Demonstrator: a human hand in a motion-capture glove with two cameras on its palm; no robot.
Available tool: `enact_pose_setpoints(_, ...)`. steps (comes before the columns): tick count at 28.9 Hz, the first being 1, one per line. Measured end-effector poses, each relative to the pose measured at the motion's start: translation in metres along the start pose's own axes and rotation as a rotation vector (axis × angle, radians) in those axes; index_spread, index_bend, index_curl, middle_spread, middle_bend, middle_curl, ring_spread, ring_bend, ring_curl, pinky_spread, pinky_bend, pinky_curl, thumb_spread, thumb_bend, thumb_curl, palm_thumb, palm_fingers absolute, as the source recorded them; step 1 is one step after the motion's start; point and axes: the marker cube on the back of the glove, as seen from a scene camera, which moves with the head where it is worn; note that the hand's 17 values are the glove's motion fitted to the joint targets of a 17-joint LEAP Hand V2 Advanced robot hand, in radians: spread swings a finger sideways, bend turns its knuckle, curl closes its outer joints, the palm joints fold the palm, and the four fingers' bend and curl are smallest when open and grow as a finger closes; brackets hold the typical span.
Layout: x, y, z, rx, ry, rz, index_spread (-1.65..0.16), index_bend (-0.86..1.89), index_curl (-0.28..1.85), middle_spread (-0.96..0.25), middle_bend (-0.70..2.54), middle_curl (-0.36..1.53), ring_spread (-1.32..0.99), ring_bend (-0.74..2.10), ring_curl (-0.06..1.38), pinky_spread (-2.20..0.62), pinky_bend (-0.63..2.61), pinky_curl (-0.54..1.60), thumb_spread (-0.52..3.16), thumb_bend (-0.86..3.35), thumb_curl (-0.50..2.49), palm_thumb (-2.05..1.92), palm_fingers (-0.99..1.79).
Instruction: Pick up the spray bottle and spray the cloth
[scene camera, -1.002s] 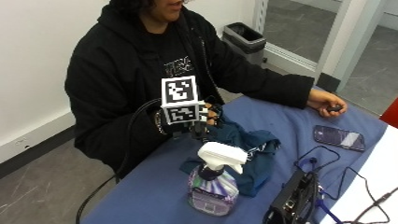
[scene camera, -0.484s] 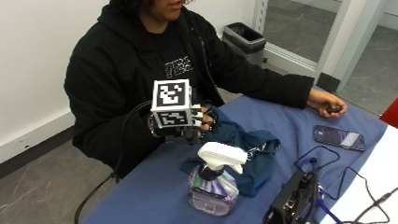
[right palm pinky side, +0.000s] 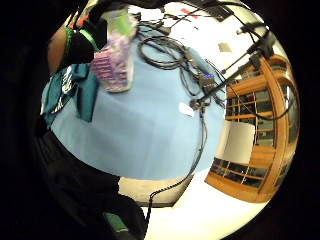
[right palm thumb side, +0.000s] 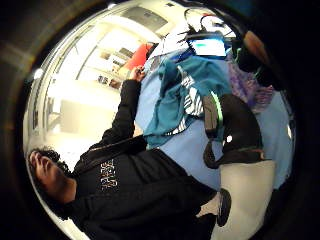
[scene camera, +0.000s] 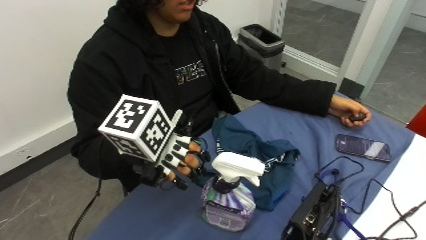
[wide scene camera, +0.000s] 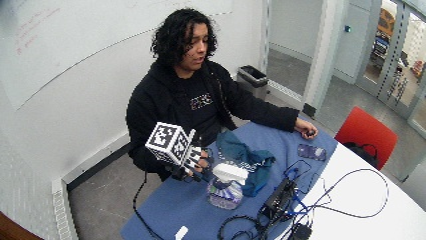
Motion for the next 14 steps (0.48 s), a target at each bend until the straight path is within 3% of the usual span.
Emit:
enact_pose_setpoints(6,0.019,-0.036,0.000,0.092,-0.051,0.120,-0.27,0.14,0.31,-0.02,0.34,0.37,-0.08,0.36,0.32,0.14,0.19,0.28,1.30,0.27,0.31,0.63,0.91)
enact_pose_setpoints(14,0.048,-0.048,-0.010,0.057,-0.017,0.180,-0.24,0.11,0.30,-0.02,0.31,0.38,-0.09,0.38,0.35,0.12,0.20,0.30,1.30,0.20,0.32,0.60,0.92)
